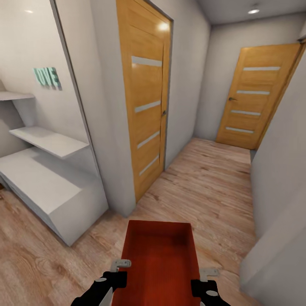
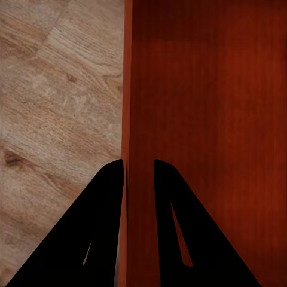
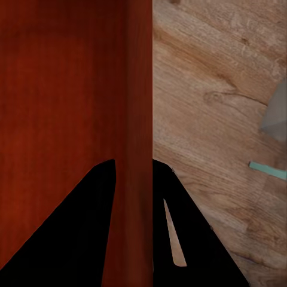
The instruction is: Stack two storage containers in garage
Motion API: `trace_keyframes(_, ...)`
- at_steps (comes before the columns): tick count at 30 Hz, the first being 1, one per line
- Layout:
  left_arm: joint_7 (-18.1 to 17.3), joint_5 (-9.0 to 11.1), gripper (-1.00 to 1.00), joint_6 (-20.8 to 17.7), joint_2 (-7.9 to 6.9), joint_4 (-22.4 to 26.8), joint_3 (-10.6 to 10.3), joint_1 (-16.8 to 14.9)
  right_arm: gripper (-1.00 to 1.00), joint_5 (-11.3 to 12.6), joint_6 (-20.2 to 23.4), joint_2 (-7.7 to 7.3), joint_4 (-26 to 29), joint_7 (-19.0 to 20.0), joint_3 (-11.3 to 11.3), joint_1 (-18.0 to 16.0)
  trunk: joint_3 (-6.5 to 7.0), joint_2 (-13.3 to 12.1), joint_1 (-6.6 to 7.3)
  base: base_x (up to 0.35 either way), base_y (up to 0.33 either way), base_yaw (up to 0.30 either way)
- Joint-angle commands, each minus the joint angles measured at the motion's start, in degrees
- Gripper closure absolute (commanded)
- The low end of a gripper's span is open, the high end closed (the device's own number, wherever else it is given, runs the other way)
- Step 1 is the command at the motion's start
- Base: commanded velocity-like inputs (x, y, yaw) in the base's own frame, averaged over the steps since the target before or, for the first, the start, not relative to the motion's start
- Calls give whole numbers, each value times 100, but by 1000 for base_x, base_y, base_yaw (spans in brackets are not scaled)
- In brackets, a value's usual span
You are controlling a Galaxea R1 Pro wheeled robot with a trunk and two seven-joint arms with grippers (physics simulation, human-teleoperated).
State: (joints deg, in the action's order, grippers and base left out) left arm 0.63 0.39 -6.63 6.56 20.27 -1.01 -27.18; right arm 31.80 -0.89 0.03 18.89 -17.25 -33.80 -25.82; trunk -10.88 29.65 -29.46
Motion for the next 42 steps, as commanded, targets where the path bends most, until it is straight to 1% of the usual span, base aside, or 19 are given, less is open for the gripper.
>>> trace_keyframes(1, 51, -66, 100, -40, -67, -6, 21, 2, 100, -104, -25, -56, 18, -107, 75, -11, -9, 8, -5, 323, 0, -20)
trace_keyframes(6, 51, -66, 100, -40, -67, -6, 21, 2, 100, -104, -25, -44, 18, -112, 75, -11, -9, 8, -5, 323, 0, -169)
trace_keyframes(29, 51, -66, 100, -44, -67, -6, 21, 2, 100, -104, -25, -47, 18, -103, 75, -11, -9, 8, -5, 323, 0, -241)
trace_keyframes(42, 51, -66, 100, -43, -67, 3, 21, 2, 100, -104, -19, -47, 18, -108, 75, -11, -9, 8, -5, 323, 0, -18)
